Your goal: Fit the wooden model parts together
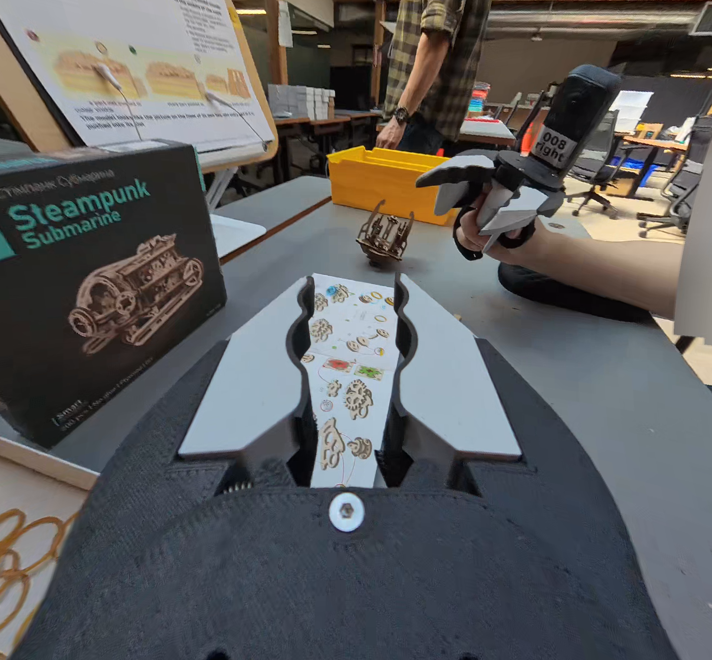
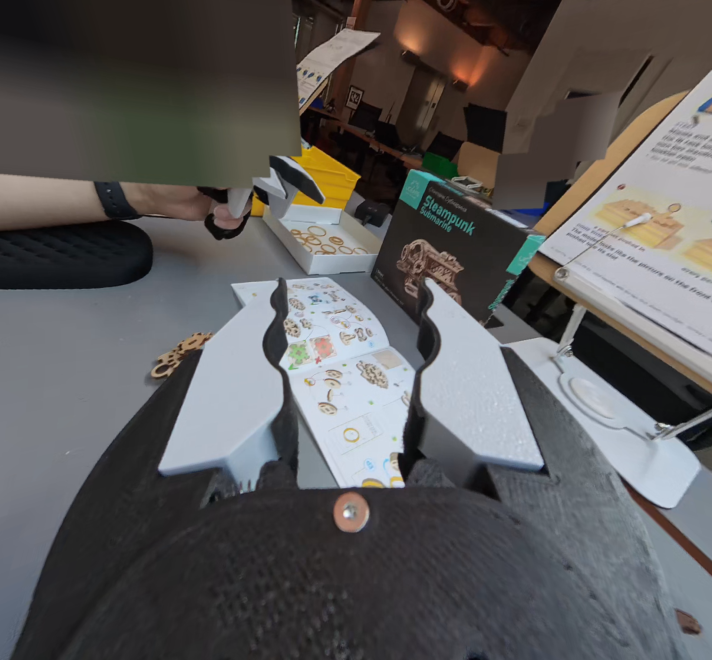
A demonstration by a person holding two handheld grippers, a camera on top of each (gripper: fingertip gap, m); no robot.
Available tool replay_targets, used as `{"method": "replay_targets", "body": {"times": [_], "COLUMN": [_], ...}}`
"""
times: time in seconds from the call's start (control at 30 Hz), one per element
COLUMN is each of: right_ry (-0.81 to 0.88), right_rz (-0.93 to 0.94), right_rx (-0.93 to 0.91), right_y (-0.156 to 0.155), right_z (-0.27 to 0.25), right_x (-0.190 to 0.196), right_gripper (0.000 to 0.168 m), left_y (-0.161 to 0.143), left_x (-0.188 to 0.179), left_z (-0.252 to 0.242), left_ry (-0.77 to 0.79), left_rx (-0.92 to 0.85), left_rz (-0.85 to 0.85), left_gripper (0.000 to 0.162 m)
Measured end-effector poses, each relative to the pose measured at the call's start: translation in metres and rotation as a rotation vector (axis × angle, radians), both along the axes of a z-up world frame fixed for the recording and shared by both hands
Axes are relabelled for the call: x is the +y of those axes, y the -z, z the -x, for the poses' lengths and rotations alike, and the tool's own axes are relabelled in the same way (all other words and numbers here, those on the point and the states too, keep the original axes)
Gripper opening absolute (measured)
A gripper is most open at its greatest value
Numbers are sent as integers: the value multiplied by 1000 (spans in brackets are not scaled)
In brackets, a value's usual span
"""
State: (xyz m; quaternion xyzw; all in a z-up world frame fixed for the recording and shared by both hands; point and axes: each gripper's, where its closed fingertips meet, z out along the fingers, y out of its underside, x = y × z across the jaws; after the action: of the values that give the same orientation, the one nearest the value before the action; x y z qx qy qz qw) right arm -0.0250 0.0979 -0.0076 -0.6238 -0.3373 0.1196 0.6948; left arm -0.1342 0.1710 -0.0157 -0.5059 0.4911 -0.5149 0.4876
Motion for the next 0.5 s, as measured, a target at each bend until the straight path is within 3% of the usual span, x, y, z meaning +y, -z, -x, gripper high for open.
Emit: {"method": "replay_targets", "body": {"times": [0.07,0.17,0.23,0.33,0.5], "right_ry": [56,106,118,103,120], "right_rz": [-144,-255,-249,-186,-146], "right_rx": [-4,1,4,-40,-109], "right_y": [-21,-37,-33,-16,-2], "right_z": [-9,-18,-20,-17,-19], "right_x": [-6,-11,-8,-4,0], "right_gripper": [64,79,79,43,32], "left_y": [-16,-23,-20,-16,-15], "left_x": [7,9,8,6,5], "left_z": [8,14,11,7,6], "left_ry": [-90,-129,-133,-139,-135], "left_rx": [-107,-151,-130,-105,-97], "left_rz": [-76,-130,-143,-178,-168], "left_gripper": [53,54,54,51,46]}}
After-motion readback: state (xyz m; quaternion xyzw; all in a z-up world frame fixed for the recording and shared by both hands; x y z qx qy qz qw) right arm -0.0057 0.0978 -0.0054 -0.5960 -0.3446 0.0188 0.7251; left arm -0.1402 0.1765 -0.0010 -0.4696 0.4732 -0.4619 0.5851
